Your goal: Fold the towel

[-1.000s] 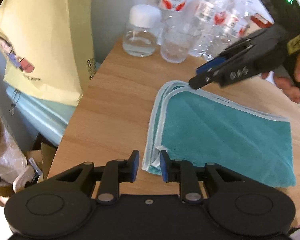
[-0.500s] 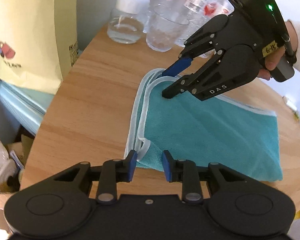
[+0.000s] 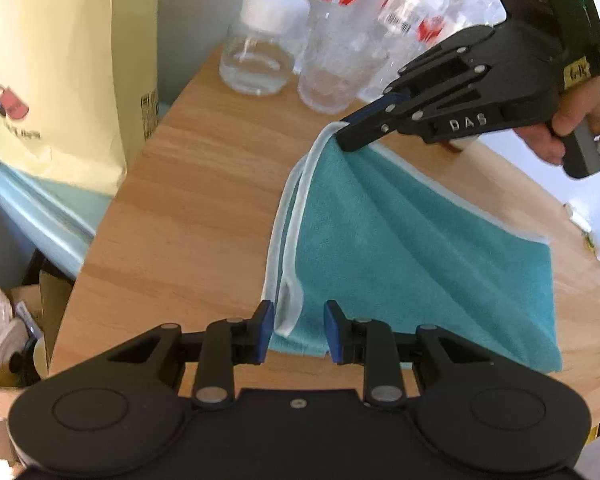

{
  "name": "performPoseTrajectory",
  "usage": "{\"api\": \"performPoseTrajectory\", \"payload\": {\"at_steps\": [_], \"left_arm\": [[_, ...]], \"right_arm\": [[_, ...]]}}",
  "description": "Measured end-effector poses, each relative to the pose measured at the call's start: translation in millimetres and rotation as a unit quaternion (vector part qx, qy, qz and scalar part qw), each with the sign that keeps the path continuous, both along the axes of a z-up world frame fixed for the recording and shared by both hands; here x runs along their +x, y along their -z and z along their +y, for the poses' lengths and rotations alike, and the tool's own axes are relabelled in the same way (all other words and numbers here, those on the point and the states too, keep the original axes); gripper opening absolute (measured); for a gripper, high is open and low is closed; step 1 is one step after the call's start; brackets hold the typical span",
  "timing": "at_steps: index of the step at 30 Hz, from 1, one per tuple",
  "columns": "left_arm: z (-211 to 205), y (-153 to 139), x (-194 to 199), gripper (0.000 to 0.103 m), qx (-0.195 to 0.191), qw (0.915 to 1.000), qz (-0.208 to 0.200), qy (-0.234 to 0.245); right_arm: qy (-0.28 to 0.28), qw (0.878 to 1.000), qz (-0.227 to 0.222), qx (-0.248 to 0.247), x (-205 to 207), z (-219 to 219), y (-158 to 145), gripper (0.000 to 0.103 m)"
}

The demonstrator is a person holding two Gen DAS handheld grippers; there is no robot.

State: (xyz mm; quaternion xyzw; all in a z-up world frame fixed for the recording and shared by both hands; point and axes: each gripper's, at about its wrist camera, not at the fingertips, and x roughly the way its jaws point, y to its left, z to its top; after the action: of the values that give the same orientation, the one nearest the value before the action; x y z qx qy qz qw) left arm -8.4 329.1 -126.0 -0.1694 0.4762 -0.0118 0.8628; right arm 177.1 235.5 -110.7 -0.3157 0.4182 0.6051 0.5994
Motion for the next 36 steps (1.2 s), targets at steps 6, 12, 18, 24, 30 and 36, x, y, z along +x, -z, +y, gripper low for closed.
{"api": "performPoseTrajectory", "payload": {"at_steps": [6, 12, 18, 24, 30, 36], "left_arm": [[0, 8, 9, 0.026, 0.016, 0.9996, 0.024, -0.007], [-8, 12, 10, 0.023, 0.043, 0.9981, 0.04, 0.015], [-8, 12, 10, 0.023, 0.052, 0.9973, 0.049, 0.019], [-9, -2, 8, 0.023, 0.063, 0.9964, 0.045, 0.033], [-29, -26, 9, 0.024, 0.09, 0.992, 0.025, 0.086], [-65, -26, 16, 0.028, 0.114, 0.9774, 0.009, 0.178]], "right_arm": [[-0.002, 1.0, -0.02, -0.014, 1, 5, 11, 0.003], [-0.004, 0.999, -0.04, -0.028, 2, 10, 22, 0.003], [-0.006, 0.998, -0.06, -0.031, 0, 18, 34, 0.019], [-0.02, 0.993, -0.12, -0.012, -11, 3, 15, 0.035], [0.048, 0.993, -0.107, 0.015, -19, -63, -34, 0.048], [0.181, 0.982, -0.039, -0.023, -39, -157, -20, 0.048]]}}
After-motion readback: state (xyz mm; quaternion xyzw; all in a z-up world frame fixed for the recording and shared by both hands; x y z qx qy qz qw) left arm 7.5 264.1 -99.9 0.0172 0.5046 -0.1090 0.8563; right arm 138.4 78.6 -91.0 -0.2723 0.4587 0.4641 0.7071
